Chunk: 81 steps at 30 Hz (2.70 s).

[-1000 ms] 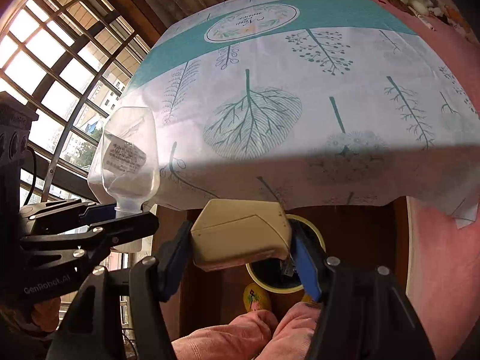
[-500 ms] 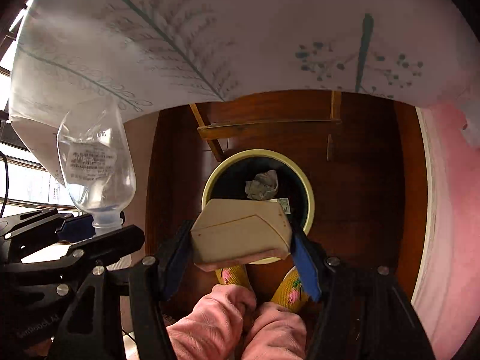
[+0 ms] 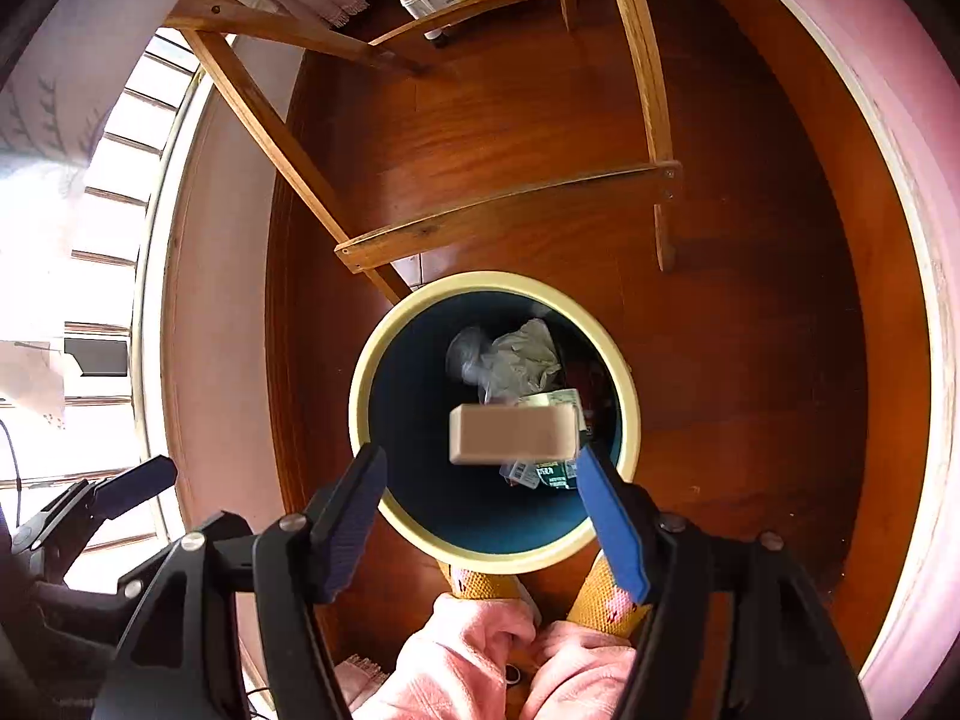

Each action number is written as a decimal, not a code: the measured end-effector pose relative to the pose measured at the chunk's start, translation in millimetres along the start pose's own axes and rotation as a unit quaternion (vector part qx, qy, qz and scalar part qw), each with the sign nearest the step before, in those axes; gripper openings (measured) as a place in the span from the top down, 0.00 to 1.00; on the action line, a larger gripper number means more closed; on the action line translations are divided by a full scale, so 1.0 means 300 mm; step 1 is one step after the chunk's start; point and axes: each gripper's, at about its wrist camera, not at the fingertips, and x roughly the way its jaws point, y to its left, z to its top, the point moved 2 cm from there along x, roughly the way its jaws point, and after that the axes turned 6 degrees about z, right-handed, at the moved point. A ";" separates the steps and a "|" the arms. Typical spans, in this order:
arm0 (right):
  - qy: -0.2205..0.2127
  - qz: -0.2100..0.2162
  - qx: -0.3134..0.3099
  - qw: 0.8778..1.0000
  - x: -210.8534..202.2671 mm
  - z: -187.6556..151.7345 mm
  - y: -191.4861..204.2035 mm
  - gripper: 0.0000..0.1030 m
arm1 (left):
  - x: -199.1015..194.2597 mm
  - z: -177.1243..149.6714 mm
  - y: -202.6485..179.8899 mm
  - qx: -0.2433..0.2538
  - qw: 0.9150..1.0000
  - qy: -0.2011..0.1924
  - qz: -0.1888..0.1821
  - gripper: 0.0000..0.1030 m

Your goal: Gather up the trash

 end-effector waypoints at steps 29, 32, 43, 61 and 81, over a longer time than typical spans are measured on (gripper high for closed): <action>-0.067 -0.028 -0.004 0.997 -0.331 -0.049 0.170 0.25 | -0.369 0.021 0.084 -0.038 0.997 -0.060 0.006 0.01; -0.075 -0.027 -0.010 0.997 -0.408 -0.049 0.221 0.25 | -0.467 0.017 0.093 -0.033 0.996 -0.078 0.022 0.01; -0.119 -0.023 -0.044 0.992 -0.710 -0.034 0.401 0.25 | -0.812 0.046 0.153 -0.027 0.991 -0.130 0.028 0.01; -0.222 -0.025 -0.117 0.968 -1.257 -0.054 0.682 0.25 | -1.387 0.023 0.180 -0.041 0.963 -0.265 0.035 0.01; -0.270 -0.041 -0.140 0.952 -1.372 -0.023 0.716 0.25 | -1.501 0.040 0.148 -0.036 0.948 -0.313 0.051 0.01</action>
